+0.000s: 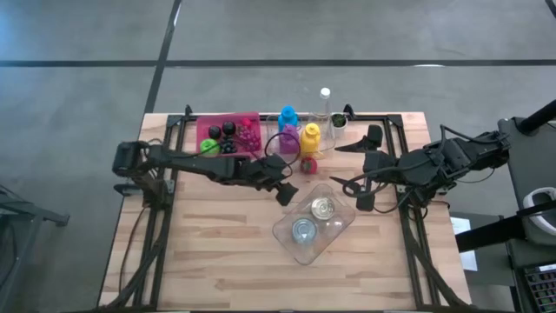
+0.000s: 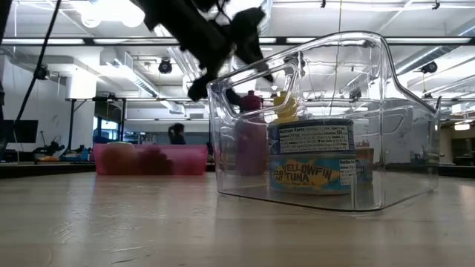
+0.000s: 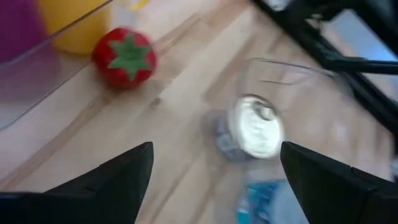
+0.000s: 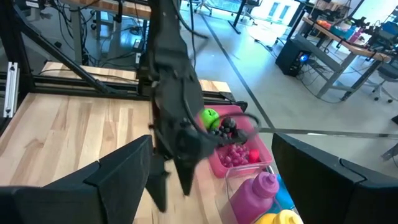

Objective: Pick & Place Food Item
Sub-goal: Put the tomato into the pink bin

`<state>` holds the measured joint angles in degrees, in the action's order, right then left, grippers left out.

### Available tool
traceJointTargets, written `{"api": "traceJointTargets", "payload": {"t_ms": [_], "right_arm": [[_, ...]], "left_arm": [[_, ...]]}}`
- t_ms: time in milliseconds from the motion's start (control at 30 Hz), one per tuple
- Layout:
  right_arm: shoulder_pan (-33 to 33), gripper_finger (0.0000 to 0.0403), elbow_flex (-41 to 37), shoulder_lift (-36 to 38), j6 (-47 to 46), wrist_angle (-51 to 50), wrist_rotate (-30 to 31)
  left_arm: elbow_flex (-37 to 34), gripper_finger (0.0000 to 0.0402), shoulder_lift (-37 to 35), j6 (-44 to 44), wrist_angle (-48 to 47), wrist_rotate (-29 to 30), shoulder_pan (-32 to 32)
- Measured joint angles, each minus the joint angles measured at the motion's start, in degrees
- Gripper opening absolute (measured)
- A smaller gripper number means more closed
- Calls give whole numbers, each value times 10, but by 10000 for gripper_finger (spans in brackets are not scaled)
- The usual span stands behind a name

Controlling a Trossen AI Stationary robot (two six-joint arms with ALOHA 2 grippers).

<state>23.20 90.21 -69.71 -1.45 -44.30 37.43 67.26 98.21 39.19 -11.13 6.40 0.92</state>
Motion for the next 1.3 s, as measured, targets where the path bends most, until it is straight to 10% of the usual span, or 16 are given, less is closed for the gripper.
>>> {"api": "traceJointTargets", "payload": {"t_ms": [500, 967, 1300], "right_arm": [[0, 307, 0, 0, -4, 3, 0], [-22, 300, -12, 0, -237, -28, 0], [-59, 167, -38, 0, -380, -186, -13]], "left_arm": [[0, 353, -138, -85, -29, 3, -43], [0, 350, -268, -174, -130, 11, -36], [0, 354, -278, -169, -150, 13, -34]]}}
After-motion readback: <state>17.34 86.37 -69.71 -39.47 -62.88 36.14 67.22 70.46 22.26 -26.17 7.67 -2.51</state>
